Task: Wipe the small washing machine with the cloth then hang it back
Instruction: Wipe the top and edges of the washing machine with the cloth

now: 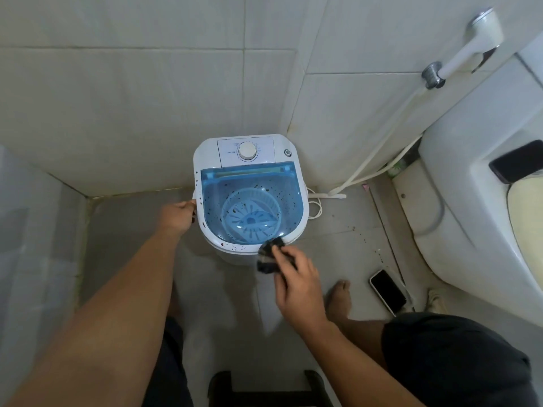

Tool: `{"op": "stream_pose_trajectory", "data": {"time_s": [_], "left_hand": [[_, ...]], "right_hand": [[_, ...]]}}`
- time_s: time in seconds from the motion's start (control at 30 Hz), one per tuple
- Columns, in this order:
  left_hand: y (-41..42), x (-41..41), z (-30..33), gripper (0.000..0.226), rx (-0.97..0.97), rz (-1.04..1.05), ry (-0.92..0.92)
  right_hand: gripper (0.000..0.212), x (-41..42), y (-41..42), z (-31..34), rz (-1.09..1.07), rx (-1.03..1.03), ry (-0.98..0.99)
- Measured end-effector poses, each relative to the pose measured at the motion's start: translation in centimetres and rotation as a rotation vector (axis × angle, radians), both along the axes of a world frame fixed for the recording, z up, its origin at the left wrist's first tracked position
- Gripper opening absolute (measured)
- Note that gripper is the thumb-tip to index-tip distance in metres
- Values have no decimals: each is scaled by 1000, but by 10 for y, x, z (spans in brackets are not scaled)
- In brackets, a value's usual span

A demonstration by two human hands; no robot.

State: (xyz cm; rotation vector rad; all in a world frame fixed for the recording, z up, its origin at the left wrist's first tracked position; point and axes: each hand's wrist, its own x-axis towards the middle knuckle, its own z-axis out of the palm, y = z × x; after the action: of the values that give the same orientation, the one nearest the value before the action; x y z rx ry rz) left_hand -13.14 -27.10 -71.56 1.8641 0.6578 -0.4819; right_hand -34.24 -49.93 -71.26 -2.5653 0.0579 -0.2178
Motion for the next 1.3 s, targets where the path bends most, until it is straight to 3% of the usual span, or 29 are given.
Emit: {"op": "stream_pose_trajectory", "data": {"time_s": [0.13, 0.3, 0.53, 0.83, 1.17, 1.3], "left_hand": [[0, -1, -5, 32, -38, 6, -4], [0, -1, -2, 34, -78, -7, -26], [11, 6, -7, 36, -67, -76, 14], [23, 6, -22, 31, -237, -36, 21], [28, 8, -24, 34, -279, -89, 59], [37, 6, -31, 37, -495, -5, 211]], "right_hand": [[54, 22, -22, 1, -210, -12, 0], [59, 32, 17, -8, 110, -219, 32], [60, 54, 70, -6, 458, -283, -7], [50, 52, -9, 2, 454, -427, -26], [64, 102, 64, -2, 647, -578, -59], [63, 136, 82, 8, 697, -602, -25]]}}
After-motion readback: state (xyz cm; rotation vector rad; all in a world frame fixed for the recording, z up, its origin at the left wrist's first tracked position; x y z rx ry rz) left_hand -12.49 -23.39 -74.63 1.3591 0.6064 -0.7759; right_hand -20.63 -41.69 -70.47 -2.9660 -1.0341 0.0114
